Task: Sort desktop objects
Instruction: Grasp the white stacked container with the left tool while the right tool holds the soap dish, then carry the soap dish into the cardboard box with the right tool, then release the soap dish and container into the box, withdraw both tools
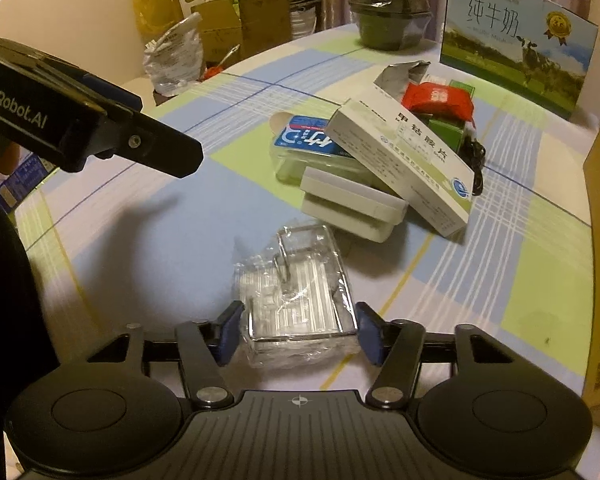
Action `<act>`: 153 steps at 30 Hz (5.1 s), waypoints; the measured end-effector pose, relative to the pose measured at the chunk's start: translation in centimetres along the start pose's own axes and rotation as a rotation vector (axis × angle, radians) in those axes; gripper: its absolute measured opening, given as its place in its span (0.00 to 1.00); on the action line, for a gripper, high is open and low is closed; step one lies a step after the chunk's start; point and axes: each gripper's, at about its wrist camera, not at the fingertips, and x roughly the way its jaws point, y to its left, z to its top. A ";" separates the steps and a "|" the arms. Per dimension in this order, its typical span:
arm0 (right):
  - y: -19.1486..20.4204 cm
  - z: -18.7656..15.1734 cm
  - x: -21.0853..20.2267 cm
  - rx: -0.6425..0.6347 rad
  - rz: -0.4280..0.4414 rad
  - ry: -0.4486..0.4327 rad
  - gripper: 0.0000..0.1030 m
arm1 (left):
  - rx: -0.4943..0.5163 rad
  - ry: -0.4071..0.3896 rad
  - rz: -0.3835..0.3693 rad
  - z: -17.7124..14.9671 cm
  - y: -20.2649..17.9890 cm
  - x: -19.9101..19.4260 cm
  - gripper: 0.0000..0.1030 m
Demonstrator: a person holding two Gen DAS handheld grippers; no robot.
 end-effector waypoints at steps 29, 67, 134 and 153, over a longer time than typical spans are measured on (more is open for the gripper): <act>-6.2 -5.5 -6.1 0.327 -0.260 -0.110 0.50 | -0.106 -0.039 -0.068 2.6 -7.8 8.7 0.78; -6.4 -6.3 -5.8 0.320 -0.266 -0.112 0.50 | 0.052 -0.013 -0.014 -1.5 -10.5 6.7 0.59; -22.6 -4.5 -19.3 0.463 -0.565 -0.366 0.50 | 0.242 -0.215 -0.281 13.1 -28.3 4.9 0.71; -20.4 -4.2 -20.5 0.505 -0.514 -0.427 0.70 | 0.079 -0.246 -0.157 8.8 -18.6 0.0 0.84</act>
